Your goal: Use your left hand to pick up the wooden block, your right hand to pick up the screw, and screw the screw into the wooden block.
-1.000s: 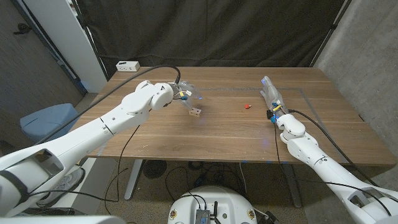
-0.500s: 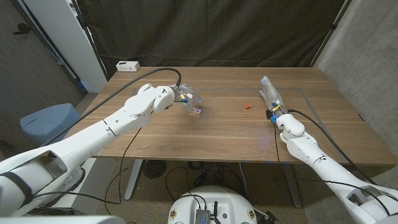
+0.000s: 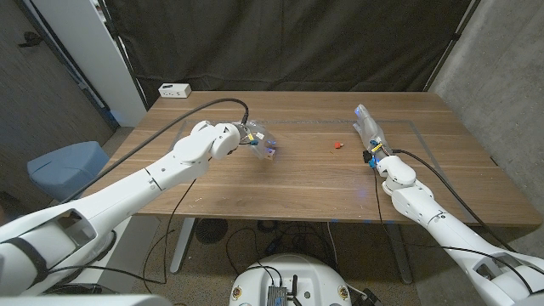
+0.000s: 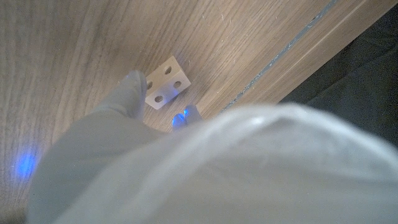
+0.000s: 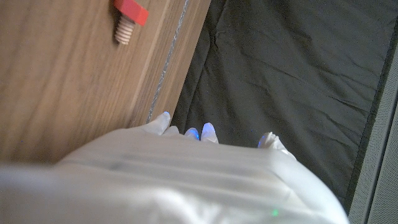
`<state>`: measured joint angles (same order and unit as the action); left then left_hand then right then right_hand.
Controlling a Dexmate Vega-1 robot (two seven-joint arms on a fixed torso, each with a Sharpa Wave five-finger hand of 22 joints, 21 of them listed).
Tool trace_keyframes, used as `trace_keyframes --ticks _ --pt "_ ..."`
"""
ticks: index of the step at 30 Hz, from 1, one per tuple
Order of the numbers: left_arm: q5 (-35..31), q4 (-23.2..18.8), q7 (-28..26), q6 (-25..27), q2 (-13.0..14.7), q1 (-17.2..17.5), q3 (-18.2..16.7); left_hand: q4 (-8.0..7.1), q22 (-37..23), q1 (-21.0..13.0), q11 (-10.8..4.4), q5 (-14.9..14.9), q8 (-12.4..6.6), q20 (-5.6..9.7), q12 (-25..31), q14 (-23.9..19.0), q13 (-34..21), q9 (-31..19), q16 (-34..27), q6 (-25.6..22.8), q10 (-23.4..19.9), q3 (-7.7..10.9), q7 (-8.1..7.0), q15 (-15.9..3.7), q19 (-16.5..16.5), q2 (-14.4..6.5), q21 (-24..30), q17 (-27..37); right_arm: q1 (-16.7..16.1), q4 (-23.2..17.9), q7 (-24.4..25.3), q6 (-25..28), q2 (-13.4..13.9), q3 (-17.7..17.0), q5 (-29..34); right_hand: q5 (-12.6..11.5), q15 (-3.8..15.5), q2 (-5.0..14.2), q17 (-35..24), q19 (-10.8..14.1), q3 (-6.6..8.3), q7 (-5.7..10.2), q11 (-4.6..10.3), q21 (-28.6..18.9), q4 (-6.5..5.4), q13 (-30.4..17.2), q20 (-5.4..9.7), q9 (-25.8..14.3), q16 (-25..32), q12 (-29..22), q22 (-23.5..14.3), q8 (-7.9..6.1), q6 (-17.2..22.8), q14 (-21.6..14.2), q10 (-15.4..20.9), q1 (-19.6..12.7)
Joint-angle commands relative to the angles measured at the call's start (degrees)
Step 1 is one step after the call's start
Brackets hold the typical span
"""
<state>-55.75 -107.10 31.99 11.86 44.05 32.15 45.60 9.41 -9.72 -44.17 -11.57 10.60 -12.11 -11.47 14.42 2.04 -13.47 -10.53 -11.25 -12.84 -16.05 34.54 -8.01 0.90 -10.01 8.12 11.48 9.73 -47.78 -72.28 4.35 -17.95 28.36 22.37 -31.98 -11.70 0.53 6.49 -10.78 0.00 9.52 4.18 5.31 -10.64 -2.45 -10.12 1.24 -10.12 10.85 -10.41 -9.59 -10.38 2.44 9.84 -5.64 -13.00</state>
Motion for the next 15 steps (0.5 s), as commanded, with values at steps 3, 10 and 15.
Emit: trace_keyframes --ticks 3,10,15 --pt "-0.61 2.05 -3.75 0.02 -0.51 1.06 1.28 -0.09 -0.26 -1.17 -0.51 -0.18 -0.55 0.60 0.56 -1.10 -0.25 -0.21 -0.54 -1.29 -1.38 -0.43 -0.11 -0.37 0.64 -0.15 0.30 0.31 -0.55 -0.77 0.58 0.56 0.23 0.11 0.38 -0.34 0.37 -0.37 -0.09 -0.27 0.07 0.13 -0.01 -0.34 0.27 -0.20 -0.12 -0.20 0.15 -0.11 -0.14 -0.15 -0.07 2.29 -0.60 -0.21" --pt "-1.04 2.79 -6.29 0.04 -0.84 1.50 1.55 -0.09 -0.28 -1.81 -0.61 -0.22 -0.71 0.76 1.11 -2.54 -0.50 -0.24 -0.77 -2.31 -2.89 -0.84 -0.78 -1.12 1.96 -0.36 0.47 0.32 -0.73 -0.76 0.83 0.54 0.14 0.10 0.41 -0.36 0.38 -0.35 -0.09 -0.33 0.09 0.23 0.21 -0.31 0.32 -0.19 -0.65 -0.20 0.18 -0.12 -0.14 -0.17 -0.12 2.29 -0.63 -0.16" --pt "-1.62 3.12 -7.96 0.16 -0.86 1.91 1.76 -0.02 -0.27 -2.43 -0.67 -0.20 -0.89 0.81 1.53 -3.94 -0.75 -0.26 -1.00 -3.35 -4.09 -1.20 -1.20 -1.84 3.09 -0.37 0.58 0.33 -0.69 -0.56 0.90 0.33 0.02 0.12 0.50 -0.36 0.37 -0.35 -0.09 -0.32 0.11 0.23 0.20 -0.31 0.34 -0.19 -0.82 -0.19 0.18 -0.16 -0.14 -0.19 -0.11 2.31 -0.57 -0.15"
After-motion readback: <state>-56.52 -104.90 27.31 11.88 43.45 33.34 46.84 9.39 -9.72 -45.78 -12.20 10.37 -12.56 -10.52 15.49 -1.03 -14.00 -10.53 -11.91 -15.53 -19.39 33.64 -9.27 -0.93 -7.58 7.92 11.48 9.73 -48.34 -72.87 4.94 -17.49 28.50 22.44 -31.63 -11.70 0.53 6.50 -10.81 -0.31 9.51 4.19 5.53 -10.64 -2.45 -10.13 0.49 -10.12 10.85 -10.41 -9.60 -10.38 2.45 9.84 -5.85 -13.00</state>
